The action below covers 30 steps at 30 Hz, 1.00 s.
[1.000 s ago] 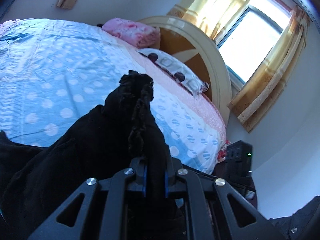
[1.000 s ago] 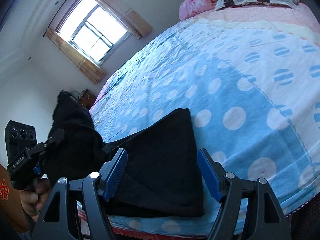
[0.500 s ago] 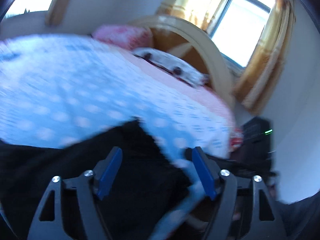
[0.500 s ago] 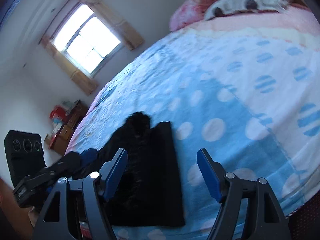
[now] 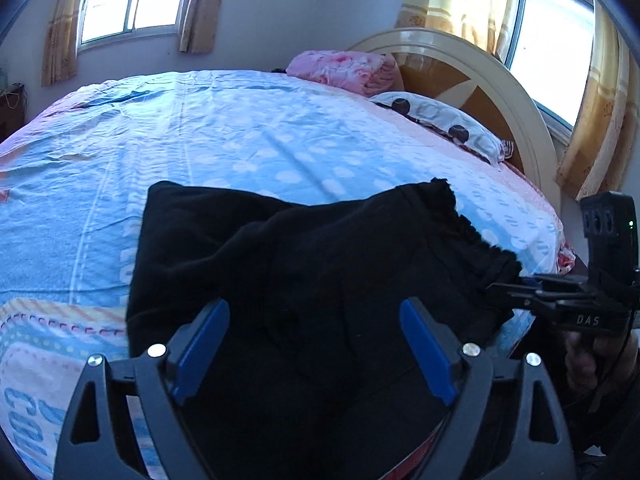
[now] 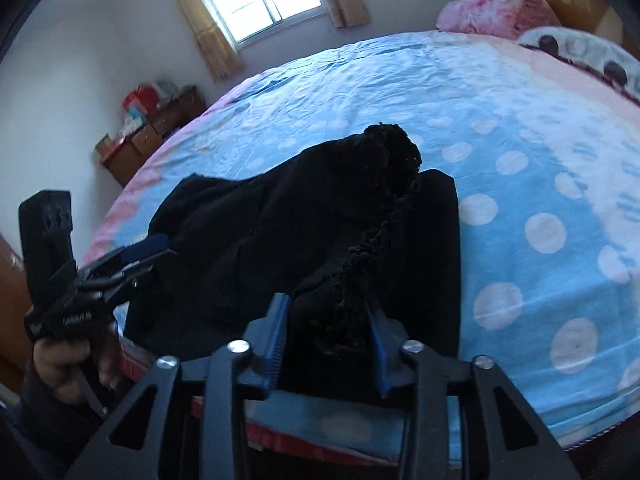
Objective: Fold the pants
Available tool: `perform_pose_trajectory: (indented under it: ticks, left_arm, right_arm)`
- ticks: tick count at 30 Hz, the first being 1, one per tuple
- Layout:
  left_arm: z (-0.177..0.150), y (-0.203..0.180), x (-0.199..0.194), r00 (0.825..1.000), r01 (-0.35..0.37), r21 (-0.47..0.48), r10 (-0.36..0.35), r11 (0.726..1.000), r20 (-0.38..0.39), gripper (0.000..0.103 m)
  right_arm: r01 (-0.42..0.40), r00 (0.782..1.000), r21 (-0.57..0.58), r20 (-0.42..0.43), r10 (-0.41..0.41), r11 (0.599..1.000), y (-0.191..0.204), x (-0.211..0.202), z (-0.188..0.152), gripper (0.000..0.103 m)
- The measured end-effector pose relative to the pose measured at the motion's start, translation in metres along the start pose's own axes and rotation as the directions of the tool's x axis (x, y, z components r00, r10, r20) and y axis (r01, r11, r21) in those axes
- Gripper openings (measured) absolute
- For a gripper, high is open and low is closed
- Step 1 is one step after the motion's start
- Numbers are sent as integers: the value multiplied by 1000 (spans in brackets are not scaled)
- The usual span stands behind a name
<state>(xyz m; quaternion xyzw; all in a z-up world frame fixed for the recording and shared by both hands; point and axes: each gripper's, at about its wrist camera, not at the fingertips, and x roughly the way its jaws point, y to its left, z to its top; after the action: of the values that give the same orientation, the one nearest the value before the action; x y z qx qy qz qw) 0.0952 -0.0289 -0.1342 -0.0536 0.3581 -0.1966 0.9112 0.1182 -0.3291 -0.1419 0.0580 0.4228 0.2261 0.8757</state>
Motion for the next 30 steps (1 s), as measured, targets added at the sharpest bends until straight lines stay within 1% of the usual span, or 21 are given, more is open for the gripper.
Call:
perform_pose_trajectory:
  ticks: [2, 3, 5, 7, 9, 10, 12, 13, 14, 15, 16, 17, 19, 22, 24, 25, 26, 27, 28, 29, 30]
  left_arm:
    - [0, -1, 0, 1000, 17, -3, -17, 1000, 8, 90]
    - [-1, -2, 0, 1000, 24, 1, -24, 1000, 9, 90]
    - [-2, -2, 4, 1000, 9, 14, -10, 1000, 4, 93]
    - [-6, -2, 9, 1000, -16, 28, 16, 999, -2, 93]
    - [-10, 2, 16, 999, -19, 16, 20, 1000, -26, 93]
    - [-11, 4, 18, 999, -17, 12, 17, 1000, -32, 94]
    - [-14, 6, 22, 999, -26, 15, 26, 1000, -46, 98]
    - [-15, 6, 23, 998, -30, 19, 31, 999, -50, 98]
    - [-16, 6, 24, 998, -31, 24, 33, 999, -51, 98]
    - [-17, 6, 23, 998, -34, 26, 35, 999, -51, 98]
    - [-18, 7, 22, 998, -36, 26, 37, 999, -50, 98]
    - [-18, 7, 22, 998, -34, 25, 35, 999, -50, 98]
    - [-18, 9, 23, 998, -37, 21, 38, 999, -57, 99]
    - [-20, 10, 23, 997, -36, 21, 37, 999, -63, 100]
    - [-20, 11, 23, 997, -31, 23, 33, 999, -67, 101]
    - [-20, 11, 24, 997, -31, 26, 33, 999, -67, 102]
    - [-21, 11, 24, 997, -32, 26, 34, 999, -67, 102]
    - [-21, 11, 24, 997, -32, 27, 33, 999, -67, 102]
    - [-22, 10, 25, 997, -31, 31, 34, 999, -68, 102]
    - [-21, 10, 25, 997, -31, 31, 33, 999, -68, 102]
    - [-21, 10, 24, 997, -29, 30, 31, 999, -68, 102]
  right_arm:
    - [39, 999, -47, 14, -39, 998, 0, -10, 1, 24]
    - [60, 998, -60, 22, -59, 996, 0, -16, 1, 24]
    - [73, 997, -47, 21, -72, 996, -4, -21, 2, 24]
    - [77, 997, -17, -23, -77, 997, -13, -16, -4, 24]
    - [41, 996, 61, -87, -36, 997, -30, -1, -17, 24]
    - [26, 995, 83, -95, -18, 996, -34, 2, -20, 25]
    - [18, 996, 106, -83, -9, 994, -38, 0, -20, 28]
    - [3, 996, 128, -86, 8, 992, -41, -1, -19, 32]
    - [-8, 995, 145, -93, 22, 989, -43, -3, -17, 35]
    - [-5, 995, 147, -94, 19, 989, -44, -5, -15, 38]
    - [13, 996, 144, -86, 0, 990, -44, -9, -13, 47]
    - [42, 997, 127, -67, -33, 991, -41, -16, -9, 51]
    - [104, 995, 75, -11, -103, 992, -30, -31, 0, 52]
    - [220, 973, 11, 74, -220, 975, -12, -47, 18, 52]
    - [263, 960, -18, 103, -260, 965, -1, -49, 29, 54]
    - [263, 958, -29, 129, -257, 964, 5, -51, 35, 54]
    - [236, 963, -35, 139, -229, 971, 9, -51, 40, 55]
    - [180, 977, -45, 129, -173, 983, 14, -47, 46, 57]
    - [140, 985, -50, 112, -133, 989, 16, -42, 50, 59]
    - [82, 993, -48, 88, -78, 995, 18, -32, 55, 59]
    - [45, 997, -38, 66, -42, 998, 19, -21, 58, 59]
